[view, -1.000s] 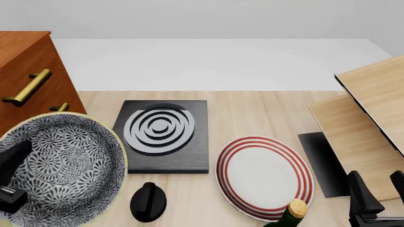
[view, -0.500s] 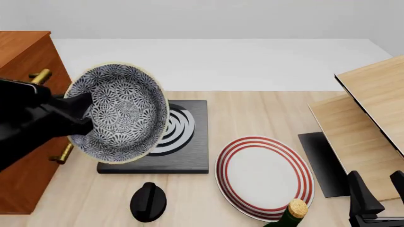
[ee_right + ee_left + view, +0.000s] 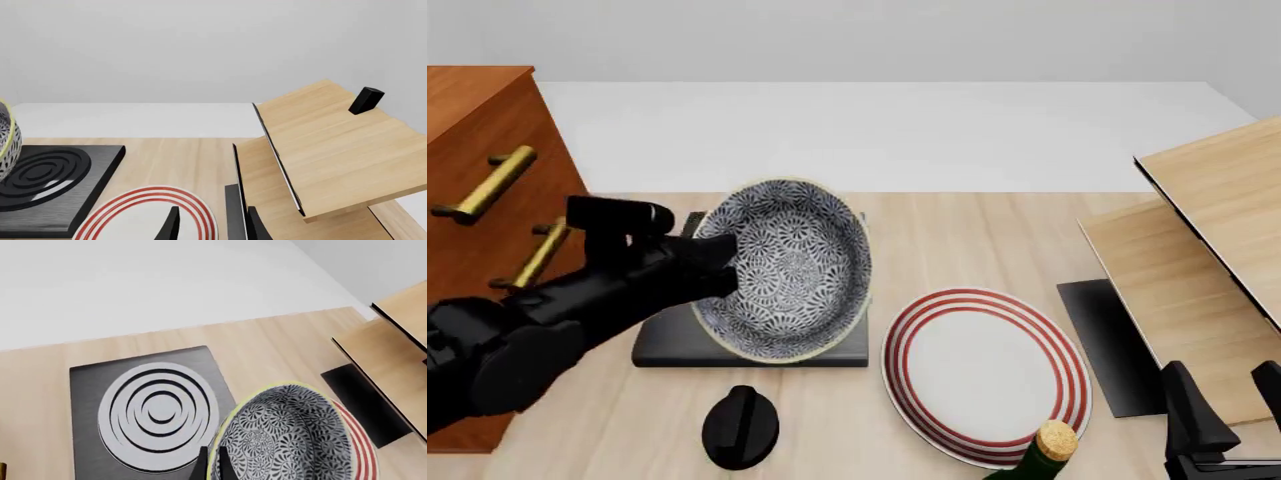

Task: Pick up the akita bowl and put it on the plate.

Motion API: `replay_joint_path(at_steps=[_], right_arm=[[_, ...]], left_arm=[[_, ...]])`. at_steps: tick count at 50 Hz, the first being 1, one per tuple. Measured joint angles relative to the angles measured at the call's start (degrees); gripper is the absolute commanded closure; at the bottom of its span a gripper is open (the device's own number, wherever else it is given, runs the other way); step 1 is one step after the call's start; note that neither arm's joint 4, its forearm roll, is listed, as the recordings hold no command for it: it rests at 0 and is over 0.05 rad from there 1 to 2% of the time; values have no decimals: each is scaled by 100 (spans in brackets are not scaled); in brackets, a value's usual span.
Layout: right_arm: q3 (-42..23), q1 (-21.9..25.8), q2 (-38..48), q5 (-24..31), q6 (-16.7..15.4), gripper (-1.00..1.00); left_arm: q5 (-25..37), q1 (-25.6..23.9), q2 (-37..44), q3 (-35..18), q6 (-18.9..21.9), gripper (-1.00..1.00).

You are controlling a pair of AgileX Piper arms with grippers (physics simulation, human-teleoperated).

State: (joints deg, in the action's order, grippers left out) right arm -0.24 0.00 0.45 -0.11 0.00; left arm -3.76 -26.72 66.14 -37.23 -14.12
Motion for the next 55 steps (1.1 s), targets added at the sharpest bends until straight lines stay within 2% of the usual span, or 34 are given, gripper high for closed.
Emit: replay_joint_path(at_steps=[18, 55], right_arm=[[0, 0, 0, 0, 0, -100], [0, 0, 0, 0, 0, -100]], left_arm=[[-120, -614, 577, -179, -300, 100], [359, -1469, 976, -881, -234, 100]])
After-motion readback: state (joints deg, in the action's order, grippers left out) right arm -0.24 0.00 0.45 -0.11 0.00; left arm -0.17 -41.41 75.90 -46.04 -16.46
